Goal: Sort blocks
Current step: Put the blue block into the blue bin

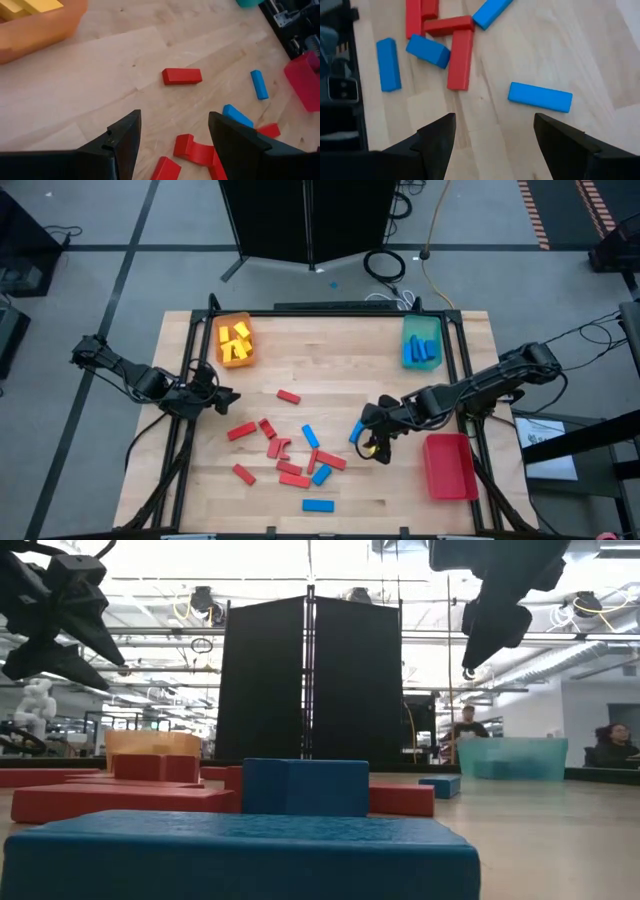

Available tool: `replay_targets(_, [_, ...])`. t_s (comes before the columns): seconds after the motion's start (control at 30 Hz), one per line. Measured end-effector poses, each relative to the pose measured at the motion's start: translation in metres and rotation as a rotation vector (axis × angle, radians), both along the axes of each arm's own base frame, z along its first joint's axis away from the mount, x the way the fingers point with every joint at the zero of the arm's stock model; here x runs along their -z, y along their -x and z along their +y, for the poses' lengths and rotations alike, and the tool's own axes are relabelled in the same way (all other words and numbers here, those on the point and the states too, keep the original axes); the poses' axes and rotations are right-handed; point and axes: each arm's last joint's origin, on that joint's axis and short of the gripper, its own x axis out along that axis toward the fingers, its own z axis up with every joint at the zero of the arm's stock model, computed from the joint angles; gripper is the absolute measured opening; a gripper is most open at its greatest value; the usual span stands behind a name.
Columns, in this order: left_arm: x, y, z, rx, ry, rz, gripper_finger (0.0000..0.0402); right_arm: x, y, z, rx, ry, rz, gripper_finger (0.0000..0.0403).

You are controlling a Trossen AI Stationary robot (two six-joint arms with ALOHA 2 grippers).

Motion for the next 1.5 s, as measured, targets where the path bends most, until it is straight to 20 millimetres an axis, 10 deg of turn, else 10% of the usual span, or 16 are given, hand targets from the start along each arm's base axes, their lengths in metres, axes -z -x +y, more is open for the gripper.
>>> replay_targets(1.5, [0.001, 0.0, 0.0, 0.0, 0.018, 0.019, 0.0228, 0.07, -0.04, -0.023, -0.732, 0.522, 0.101, 0.0263])
